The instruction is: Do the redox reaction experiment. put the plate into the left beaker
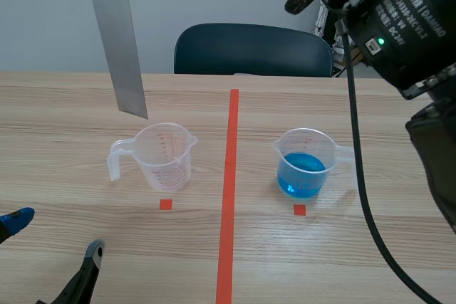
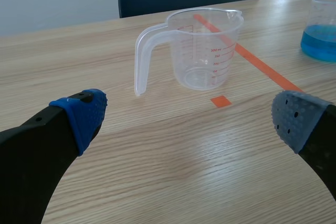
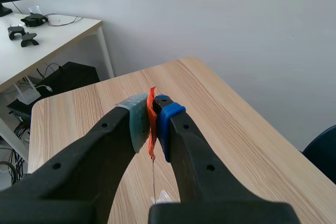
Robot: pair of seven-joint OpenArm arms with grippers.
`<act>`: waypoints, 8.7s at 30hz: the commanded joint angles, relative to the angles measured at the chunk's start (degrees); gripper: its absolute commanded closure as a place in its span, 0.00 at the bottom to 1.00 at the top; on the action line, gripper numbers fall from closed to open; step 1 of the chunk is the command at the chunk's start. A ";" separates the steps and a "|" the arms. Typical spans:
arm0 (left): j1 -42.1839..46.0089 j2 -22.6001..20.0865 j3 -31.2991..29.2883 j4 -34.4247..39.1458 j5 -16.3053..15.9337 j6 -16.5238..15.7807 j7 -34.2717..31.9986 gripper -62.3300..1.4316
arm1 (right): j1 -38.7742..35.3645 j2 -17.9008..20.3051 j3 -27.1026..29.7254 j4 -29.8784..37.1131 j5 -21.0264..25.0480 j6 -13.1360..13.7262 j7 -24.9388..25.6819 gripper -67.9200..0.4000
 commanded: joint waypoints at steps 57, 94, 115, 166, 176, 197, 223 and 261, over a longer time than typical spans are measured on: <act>-0.17 -0.66 -0.07 1.05 -0.31 1.53 -0.74 0.00 | -2.03 1.09 -0.44 -5.49 -5.70 0.31 11.04 0.99; -0.17 -0.66 -0.07 1.05 -0.31 1.53 -0.74 0.00 | -3.91 0.96 -3.93 -17.49 -8.02 3.32 21.18 0.99; -0.17 -0.66 -0.07 1.05 -0.31 1.53 -0.74 0.00 | -3.91 0.61 -9.18 -25.49 -11.15 4.20 31.08 0.99; -0.17 -0.66 -0.07 1.05 -0.31 1.53 -0.74 0.00 | -4.90 0.57 -10.69 -30.51 -16.15 4.17 39.47 0.99; -0.17 -0.66 -0.07 1.05 -0.31 1.53 -0.74 0.00 | -4.90 0.59 -13.20 -30.73 -17.44 3.96 40.61 0.99; -0.17 -0.66 -0.07 1.05 -0.31 1.53 -0.74 0.00 | -4.87 0.76 -13.18 -30.88 -18.40 2.62 40.54 0.79; -0.17 -0.66 -0.07 1.05 -0.31 1.53 -0.74 0.00 | -4.42 0.61 -13.14 -30.88 -20.24 -5.09 41.24 0.00; -0.17 -0.66 -0.07 1.05 -0.31 1.53 -0.74 0.00 | -4.92 0.63 -13.14 -30.88 -20.24 -5.11 40.74 0.00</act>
